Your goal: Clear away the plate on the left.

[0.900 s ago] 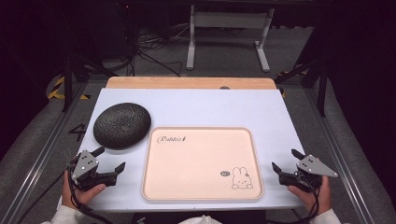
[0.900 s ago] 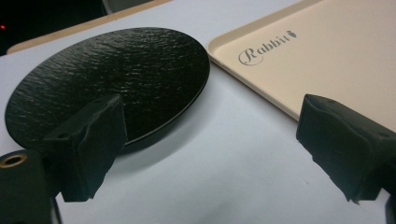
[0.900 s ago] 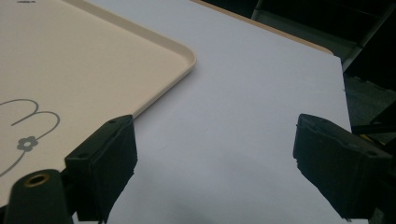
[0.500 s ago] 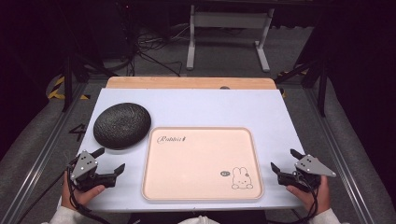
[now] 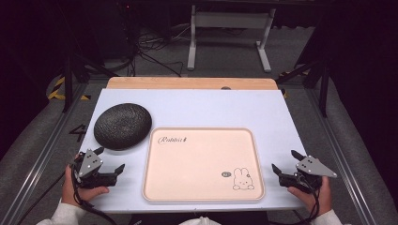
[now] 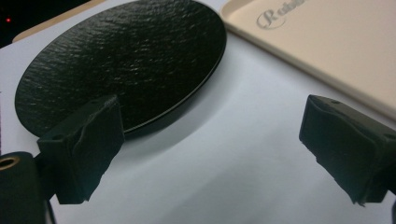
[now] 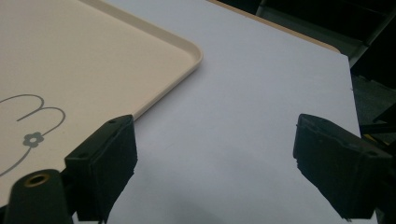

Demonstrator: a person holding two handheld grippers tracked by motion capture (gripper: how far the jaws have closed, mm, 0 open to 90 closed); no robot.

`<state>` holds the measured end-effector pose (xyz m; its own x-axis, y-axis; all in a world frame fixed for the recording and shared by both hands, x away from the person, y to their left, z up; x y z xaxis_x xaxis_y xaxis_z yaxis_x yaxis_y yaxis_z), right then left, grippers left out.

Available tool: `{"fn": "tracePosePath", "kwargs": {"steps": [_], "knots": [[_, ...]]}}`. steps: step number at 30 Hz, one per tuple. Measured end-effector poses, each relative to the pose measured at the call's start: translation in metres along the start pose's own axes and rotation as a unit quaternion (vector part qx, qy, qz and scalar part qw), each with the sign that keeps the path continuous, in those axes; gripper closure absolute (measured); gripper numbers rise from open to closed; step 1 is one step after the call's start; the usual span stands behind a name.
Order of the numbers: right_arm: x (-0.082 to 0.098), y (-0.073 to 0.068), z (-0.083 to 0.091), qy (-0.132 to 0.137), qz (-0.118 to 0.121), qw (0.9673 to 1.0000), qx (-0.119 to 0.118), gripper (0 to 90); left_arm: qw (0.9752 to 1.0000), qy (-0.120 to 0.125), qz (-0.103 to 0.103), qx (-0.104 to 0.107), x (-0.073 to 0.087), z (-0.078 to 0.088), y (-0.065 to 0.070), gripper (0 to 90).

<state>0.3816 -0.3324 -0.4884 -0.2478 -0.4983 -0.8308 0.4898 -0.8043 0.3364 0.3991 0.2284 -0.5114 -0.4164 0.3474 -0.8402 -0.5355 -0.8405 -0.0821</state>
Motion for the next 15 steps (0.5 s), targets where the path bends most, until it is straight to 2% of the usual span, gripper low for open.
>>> {"fn": "tracePosePath", "kwargs": {"steps": [4,7,11,15], "knots": [[0.001,-0.002,0.000,-0.003,0.002,1.0000,-0.002,14.2,0.9998,-0.012,-0.011,-0.010,-0.004,-0.009,-0.007,9.5],[0.001,-0.001,-0.001,-0.004,0.001,1.0000,-0.001,14.2,0.9988,-0.027,-0.030,-0.026,-0.006,-0.016,-0.012,10.1],[0.002,-0.001,-0.001,-0.006,0.001,1.0000,-0.002,14.2,0.9961,-0.046,-0.057,-0.049,-0.009,-0.027,-0.020,12.8],[0.002,-0.002,-0.002,-0.008,0.003,1.0000,-0.002,14.1,0.9914,-0.062,-0.087,-0.076,-0.013,-0.037,-0.026,14.6]]}}
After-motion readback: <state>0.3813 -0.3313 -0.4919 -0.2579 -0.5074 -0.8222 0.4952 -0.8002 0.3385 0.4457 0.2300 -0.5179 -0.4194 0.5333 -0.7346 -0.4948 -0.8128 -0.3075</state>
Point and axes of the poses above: each handheld gripper's, and its own axes: z roughly backward along the jaws, x roughly out of its underside, y roughly to its right, the point moved 10 cm from there along -z, roughly forward along the jaws, and after that the axes turned 7 degrees about z, right-handed, at the moved point
